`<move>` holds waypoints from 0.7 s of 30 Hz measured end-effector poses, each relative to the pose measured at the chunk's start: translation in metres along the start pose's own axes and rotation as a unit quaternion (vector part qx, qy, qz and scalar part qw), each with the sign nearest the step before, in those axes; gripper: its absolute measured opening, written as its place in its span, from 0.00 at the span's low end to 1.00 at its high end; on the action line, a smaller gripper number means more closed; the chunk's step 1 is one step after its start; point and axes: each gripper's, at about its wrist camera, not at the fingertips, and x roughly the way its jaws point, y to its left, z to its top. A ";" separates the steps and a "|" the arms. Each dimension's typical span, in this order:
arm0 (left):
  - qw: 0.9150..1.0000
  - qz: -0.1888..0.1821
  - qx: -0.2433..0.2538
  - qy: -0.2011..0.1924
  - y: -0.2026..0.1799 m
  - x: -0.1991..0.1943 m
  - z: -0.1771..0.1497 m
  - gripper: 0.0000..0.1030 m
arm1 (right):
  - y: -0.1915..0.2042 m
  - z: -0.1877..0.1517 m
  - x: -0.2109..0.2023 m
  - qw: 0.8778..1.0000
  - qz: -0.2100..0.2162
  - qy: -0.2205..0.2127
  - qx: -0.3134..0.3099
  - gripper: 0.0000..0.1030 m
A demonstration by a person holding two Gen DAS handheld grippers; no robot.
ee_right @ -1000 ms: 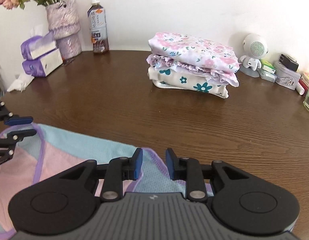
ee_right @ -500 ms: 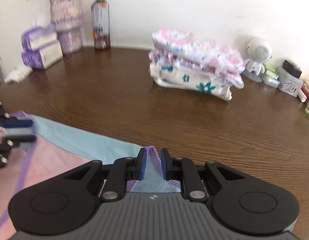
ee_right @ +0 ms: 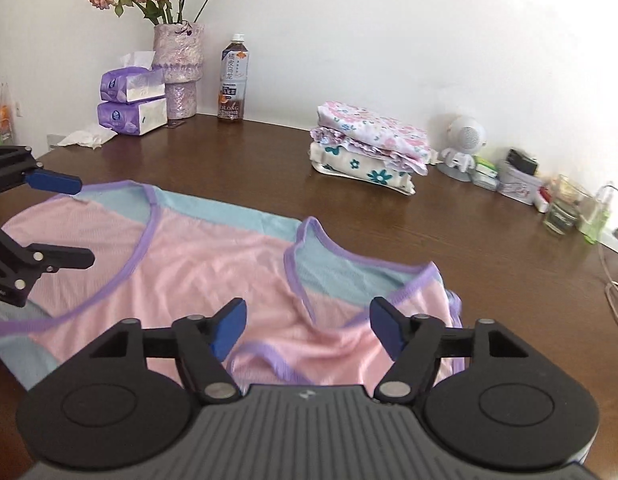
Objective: Fold clothes
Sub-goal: 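Open both grippers and lift them back from the garment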
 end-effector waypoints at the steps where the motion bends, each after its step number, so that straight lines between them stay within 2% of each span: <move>1: 1.000 -0.003 -0.007 0.000 -0.005 -0.003 -0.002 0.78 | 0.003 -0.006 -0.005 1.000 -0.006 -0.002 0.003 0.70; 6: 0.998 -0.016 -0.063 -0.001 -0.027 -0.016 -0.014 0.79 | 0.017 -0.024 -0.021 0.999 -0.013 -0.012 0.032 0.76; 9: 0.996 -0.020 -0.092 0.004 -0.037 -0.021 -0.019 0.84 | 0.029 -0.033 -0.034 0.999 -0.018 -0.026 0.033 0.85; 12: 0.994 -0.016 -0.111 0.012 -0.044 -0.027 -0.019 0.87 | 0.043 -0.045 -0.048 0.999 -0.016 -0.036 0.027 0.99; 18: 0.992 0.000 -0.125 0.021 -0.064 -0.043 -0.022 0.88 | 0.055 -0.065 -0.071 0.998 -0.005 -0.041 0.038 1.00; 21: 0.988 0.003 -0.149 0.029 -0.069 -0.051 -0.027 0.88 | 0.052 -0.073 -0.080 0.997 -0.010 -0.043 0.058 1.00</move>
